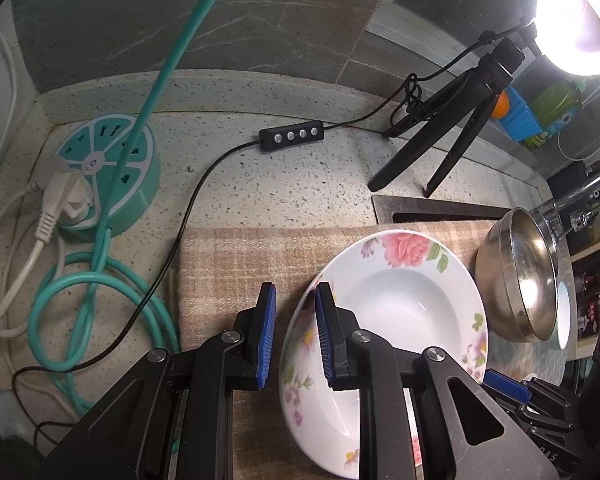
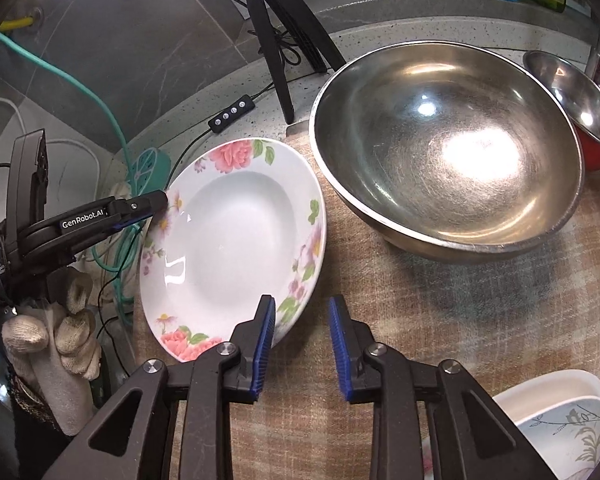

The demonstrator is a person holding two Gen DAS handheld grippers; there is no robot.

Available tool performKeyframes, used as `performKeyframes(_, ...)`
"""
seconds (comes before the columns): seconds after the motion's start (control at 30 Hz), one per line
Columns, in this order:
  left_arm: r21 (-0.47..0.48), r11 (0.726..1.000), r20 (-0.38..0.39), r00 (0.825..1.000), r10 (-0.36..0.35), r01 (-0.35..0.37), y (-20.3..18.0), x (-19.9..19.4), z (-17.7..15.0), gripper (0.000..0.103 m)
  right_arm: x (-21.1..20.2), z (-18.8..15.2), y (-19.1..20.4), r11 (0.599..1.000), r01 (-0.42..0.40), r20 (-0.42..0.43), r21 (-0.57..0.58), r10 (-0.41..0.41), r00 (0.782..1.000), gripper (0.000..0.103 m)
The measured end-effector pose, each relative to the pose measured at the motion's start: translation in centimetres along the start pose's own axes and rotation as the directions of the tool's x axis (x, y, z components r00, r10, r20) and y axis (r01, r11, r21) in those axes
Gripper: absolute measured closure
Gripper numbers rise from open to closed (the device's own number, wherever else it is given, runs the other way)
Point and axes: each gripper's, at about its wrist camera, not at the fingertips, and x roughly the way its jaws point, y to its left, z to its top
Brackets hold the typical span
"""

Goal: Organize plates and bowls
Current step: 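Move both grippers to the pink-rose plate rim and close on it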

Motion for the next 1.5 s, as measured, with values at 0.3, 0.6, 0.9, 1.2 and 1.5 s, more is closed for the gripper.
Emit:
performKeyframes(0.3, 0.023, 1.0, -0.008, 1.0, 0.013, -0.013, -0.7, 0.3, -0.1, 0.09, 0.8, 0.5, 0.5, 1.0, 0.003, -0.011, -0.012, -0.003, 1.0, 0.086)
performKeyframes(0.6, 0.013, 1.0, -0.017, 1.0, 0.006, -0.006, -0.5, 0.4, 0.0, 0.09, 1.2, 0.6, 0.4, 1.0, -0.006, -0.03, -0.001, 0.006, 1.0, 0.089)
performKeyframes(0.9, -0.022, 1.0, -0.026, 1.0, -0.006, 0.005, -0.2, -0.3, -0.7, 0.09, 0.9, 0.5, 0.4, 1.0, 0.02, -0.031, 0.002, -0.02, 0.999, 0.089)
performKeyframes(1.2, -0.087, 0.996, -0.059, 0.998, -0.017, 0.012, 0.8, -1.8, -2.7, 0.09, -0.4, -0.7, 0.8, 1.0, 0.009, -0.036, -0.025, -0.01, 0.999, 0.09)
performKeyframes(1.5, -0.11, 0.993, -0.057, 0.997, -0.046, 0.04, 1.3, -3.8, -4.7, 0.09, -1.6, -2.1, 0.9, 0.998, 0.01, -0.037, -0.063, -0.012, 0.999, 0.09)
